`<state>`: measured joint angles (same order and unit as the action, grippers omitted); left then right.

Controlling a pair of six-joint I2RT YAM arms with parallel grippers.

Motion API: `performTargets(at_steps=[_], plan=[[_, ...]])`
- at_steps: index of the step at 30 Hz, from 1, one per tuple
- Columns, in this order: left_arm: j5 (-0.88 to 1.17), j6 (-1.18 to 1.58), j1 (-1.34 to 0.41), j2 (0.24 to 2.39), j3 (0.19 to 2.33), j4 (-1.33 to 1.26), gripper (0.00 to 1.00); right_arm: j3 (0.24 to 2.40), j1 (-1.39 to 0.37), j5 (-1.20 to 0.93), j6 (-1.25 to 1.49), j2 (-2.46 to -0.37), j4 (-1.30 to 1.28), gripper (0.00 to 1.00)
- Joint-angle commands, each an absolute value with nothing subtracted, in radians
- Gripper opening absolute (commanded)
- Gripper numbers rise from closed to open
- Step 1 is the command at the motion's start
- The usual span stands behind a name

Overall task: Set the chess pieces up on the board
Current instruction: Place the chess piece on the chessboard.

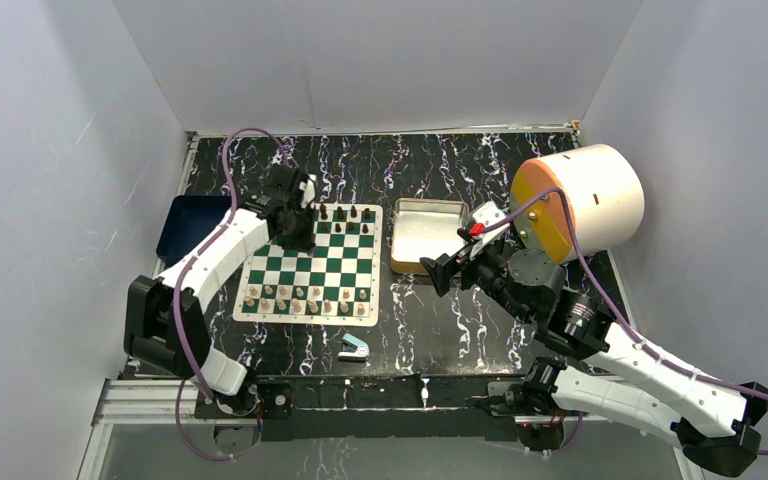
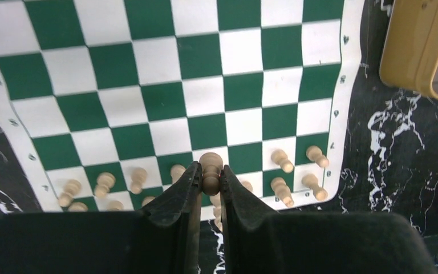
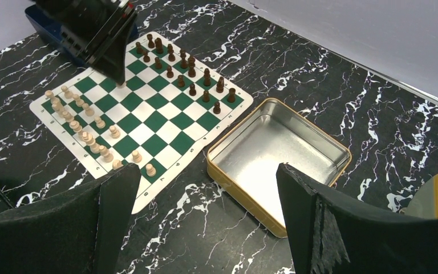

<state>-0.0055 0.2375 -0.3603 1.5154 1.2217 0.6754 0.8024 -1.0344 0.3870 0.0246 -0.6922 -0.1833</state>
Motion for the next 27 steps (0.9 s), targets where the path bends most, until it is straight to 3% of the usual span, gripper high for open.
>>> performTargets(at_steps=[1, 8, 27], plan=[[-0.047, 0.339, -0.426, 1.409, 1.125, 0.611, 0.08, 0.839, -1.035, 0.41, 0.011, -0.676, -0.154, 0.99], [-0.076, 0.405, -0.513, 1.381, 1.004, 0.53, 0.08, 0.836, -1.035, 0.402, 0.009, -0.683, -0.147, 0.99], [-0.132, 0.466, -0.608, 1.512, 0.919, 0.442, 0.08, 0.831, -1.035, 0.407, 0.023, -0.672, -0.161, 0.99]])
